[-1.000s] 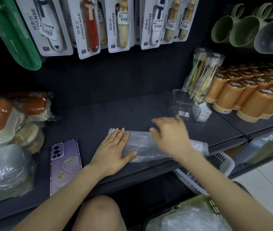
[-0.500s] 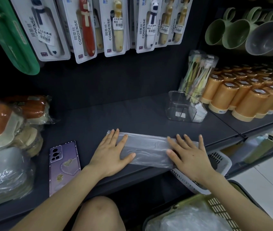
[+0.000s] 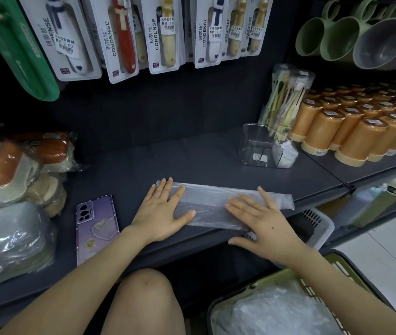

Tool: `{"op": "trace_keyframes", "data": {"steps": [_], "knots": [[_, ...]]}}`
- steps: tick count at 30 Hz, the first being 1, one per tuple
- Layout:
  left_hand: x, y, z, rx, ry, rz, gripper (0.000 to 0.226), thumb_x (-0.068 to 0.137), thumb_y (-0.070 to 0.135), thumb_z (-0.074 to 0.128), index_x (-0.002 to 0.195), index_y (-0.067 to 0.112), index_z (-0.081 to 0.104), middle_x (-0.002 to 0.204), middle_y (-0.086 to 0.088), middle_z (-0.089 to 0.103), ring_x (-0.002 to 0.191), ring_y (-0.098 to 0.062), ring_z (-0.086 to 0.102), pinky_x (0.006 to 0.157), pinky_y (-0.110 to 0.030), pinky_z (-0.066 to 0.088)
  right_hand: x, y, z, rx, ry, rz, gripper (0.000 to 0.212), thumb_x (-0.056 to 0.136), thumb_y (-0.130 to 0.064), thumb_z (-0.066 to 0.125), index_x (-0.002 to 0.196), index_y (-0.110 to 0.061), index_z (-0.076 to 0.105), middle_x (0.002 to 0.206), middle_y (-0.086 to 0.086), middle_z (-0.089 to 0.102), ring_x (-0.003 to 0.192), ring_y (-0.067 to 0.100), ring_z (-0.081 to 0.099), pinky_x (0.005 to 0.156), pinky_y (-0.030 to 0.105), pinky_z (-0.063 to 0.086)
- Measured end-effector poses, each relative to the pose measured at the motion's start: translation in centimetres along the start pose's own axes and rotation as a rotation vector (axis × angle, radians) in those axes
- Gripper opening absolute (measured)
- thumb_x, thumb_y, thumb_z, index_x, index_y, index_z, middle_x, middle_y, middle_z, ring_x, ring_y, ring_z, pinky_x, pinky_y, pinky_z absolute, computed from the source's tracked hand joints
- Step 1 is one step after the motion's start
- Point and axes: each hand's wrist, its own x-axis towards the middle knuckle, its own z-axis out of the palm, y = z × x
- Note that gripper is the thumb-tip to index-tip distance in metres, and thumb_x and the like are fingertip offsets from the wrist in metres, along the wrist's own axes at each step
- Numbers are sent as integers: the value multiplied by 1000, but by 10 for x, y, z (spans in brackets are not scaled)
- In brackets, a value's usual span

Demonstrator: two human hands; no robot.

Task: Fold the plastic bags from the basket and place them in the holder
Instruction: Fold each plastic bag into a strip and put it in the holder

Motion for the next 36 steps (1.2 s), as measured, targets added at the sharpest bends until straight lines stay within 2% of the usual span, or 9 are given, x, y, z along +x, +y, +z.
{"op": "trace_keyframes", "data": {"steps": [6, 9, 11, 13, 16, 19, 24, 28, 36], "knots": [[2, -3, -12, -316, -24, -21, 110, 67, 87, 22, 153, 26, -10, 161, 0, -11, 148, -13, -12, 118, -27, -8, 2, -4, 10, 249, 134, -33, 33, 84, -45, 56, 101, -25, 76, 112, -9, 71, 112, 7, 62, 108, 42, 27], [-3, -9, -24, -670, 26, -60, 68, 87, 59, 55, 147, 38, 31, 162, 7, 2, 148, -9, -6, 117, -30, 1, 2, -1, 7, 268, 127, -23, 35, 85, -46, 52, 103, -26, 75, 114, -10, 69, 115, 3, 58, 110, 35, 22], [-9, -13, -28, -651, 158, -40, 45, 80, 62, 62, 121, 44, 59, 153, 14, 29, 145, -9, 19, 117, -29, 14, 2, 1, 8, 293, 129, -35, 35, 86, -45, 52, 105, -26, 75, 116, -10, 69, 117, 0, 55, 110, 37, 25], [-15, -13, -31, -559, 217, 53, 44, 65, 78, 54, 94, 49, 67, 126, 23, 56, 124, -5, 48, 109, -28, 32, 3, 3, 9, 367, 127, -13, 34, 86, -44, 53, 104, -25, 75, 116, -11, 68, 119, -7, 50, 111, 36, 28], [-21, -13, -35, -498, 57, 154, 67, 55, 92, 47, 92, 41, 70, 102, 25, 65, 104, 3, 56, 98, -23, 41, 10, 6, 0, 522, 84, 82, 23, 92, -34, 60, 104, -21, 76, 111, -13, 70, 115, -9, 52, 111, 28, 27], [-15, -16, -40, -480, -41, 119, 60, 52, 73, 65, 100, 38, 68, 105, 22, 64, 103, 2, 57, 92, -15, 41, 24, 6, -11, 543, 71, 180, 16, 96, -21, 58, 97, -16, 74, 96, -11, 73, 90, 3, 62, 87, 24, 46], [0, -27, -54, -771, -100, -50, 28, 60, 35, 77, 86, 26, 71, 85, 16, 69, 81, 3, 61, 76, -15, 43, 53, 14, -16, 688, 11, 422, 16, 96, -18, 55, 83, -22, 63, 68, -14, 61, 63, -2, 53, 66, 24, 43], [14, -30, -49, -805, 46, -174, 18, 89, 22, 68, 74, 13, 66, 69, 6, 60, 66, -5, 52, 62, -16, 37, 71, 19, -16, 721, -47, 516, 16, 95, -16, 54, 84, -18, 65, 68, -16, 60, 63, -1, 54, 67, 26, 44], [25, -25, -42, -772, 92, -278, 29, 92, 15, 58, 65, 5, 64, 46, 9, 57, 45, 0, 46, 48, -8, 34, 83, 21, -18, 710, -111, 676, 45, 88, -44, 64, 71, -2, 67, 45, -5, 47, 44, 10, 44, 57, 28, 42]]}}
